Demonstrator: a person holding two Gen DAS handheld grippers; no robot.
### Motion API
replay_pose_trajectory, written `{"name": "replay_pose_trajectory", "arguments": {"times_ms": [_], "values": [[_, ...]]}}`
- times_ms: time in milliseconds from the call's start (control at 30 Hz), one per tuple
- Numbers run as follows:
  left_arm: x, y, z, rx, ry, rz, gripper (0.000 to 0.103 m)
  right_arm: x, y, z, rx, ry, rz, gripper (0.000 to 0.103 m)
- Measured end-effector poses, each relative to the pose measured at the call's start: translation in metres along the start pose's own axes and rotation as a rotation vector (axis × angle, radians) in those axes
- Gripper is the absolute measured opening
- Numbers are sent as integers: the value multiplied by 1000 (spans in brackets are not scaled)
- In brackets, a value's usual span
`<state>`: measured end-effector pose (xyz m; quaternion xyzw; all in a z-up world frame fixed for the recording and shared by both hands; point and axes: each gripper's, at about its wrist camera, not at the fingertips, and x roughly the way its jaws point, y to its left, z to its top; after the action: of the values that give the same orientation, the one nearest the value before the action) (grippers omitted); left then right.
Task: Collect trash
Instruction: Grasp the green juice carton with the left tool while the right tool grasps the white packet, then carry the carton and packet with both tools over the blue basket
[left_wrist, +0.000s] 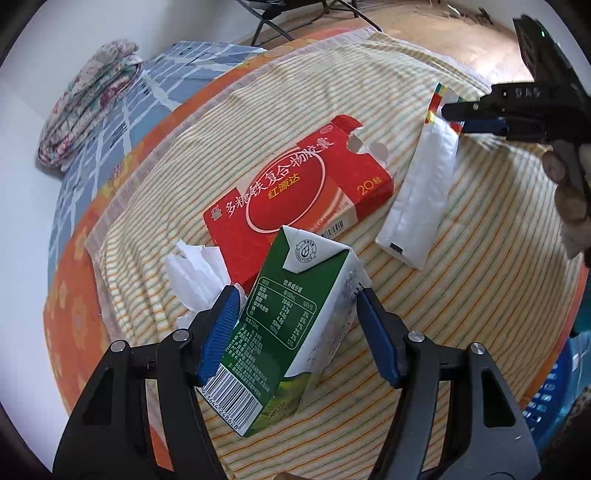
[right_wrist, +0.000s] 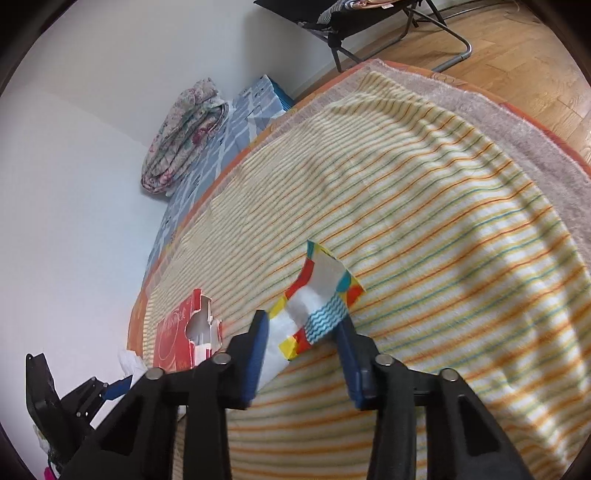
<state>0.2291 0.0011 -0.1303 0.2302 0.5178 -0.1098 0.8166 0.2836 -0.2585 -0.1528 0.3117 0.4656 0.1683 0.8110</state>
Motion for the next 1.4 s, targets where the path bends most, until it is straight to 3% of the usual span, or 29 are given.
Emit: {"name": "replay_pose_trajectory", "arguments": {"times_ms": [133,233,433,867,1133,1400], "values": [[-5,4,-2,-42,-17,-33,60,8,9,3,-32,21,-1,14],[-12,8,-6,-89,-31,-71,54,3,19,2,-75,11,-8,8],[-24,5,-18,-148,-56,-119,51,-14,43,0,-178,-21,-8,5],[-70,-11,-54,-326,-178,-132,50,-90,90,-25,-420,-98,-38,0],[-104,-29,-76,-363,-233,-135,50,-138,119,-59,-597,-131,-56,0],[-136,-46,-95,-382,-275,-147,50,-172,126,-80,-636,-130,-22,0]]}}
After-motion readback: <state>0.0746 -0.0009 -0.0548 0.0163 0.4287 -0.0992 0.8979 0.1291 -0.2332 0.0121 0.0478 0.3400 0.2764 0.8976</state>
